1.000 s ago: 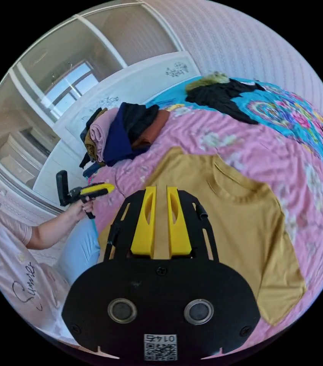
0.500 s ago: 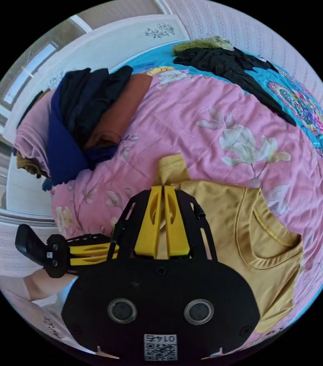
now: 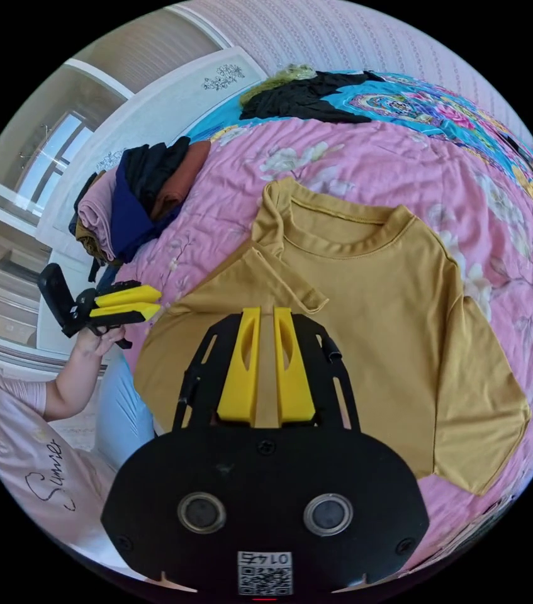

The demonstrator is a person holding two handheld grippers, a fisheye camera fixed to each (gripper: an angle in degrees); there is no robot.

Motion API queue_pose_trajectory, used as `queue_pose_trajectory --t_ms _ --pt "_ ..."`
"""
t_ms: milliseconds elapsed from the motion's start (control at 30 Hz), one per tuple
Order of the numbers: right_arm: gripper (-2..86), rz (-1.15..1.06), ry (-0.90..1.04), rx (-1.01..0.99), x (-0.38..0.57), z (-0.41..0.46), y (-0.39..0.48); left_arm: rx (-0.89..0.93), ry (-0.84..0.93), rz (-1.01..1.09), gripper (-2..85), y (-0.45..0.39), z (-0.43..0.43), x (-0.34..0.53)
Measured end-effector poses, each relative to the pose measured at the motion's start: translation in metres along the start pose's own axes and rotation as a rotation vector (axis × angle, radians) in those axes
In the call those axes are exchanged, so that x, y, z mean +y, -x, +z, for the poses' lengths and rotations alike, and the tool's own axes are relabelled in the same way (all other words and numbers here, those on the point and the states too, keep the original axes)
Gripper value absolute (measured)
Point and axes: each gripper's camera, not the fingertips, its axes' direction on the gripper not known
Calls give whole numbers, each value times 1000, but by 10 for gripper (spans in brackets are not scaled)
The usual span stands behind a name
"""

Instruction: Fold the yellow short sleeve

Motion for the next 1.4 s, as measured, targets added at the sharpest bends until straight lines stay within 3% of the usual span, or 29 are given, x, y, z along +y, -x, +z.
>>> queue_pose_trajectory --t_ms 267,467,633,767,1000,1400 --pt "67 123 -89 32 -16 -20 -2 -23 30 105 82 10 36 -39" --pt "56 172 15 13 -27 -5 0 -62 254 143 34 15 85 -38" --pt "19 126 -15 -17 -28 -21 17 -86 115 120 -7 24 53 -1" --pt "11 59 -115 -176 -44 -48 40 -64 -35 27 -10 39 7 51" --pt "7 -197 -93 -347 -139 -29 160 -137 -247 -223 -10 72 -67 153" --pt "11 -373 60 -326 -225 68 322 -300 -308 -500 -9 134 -119 263"
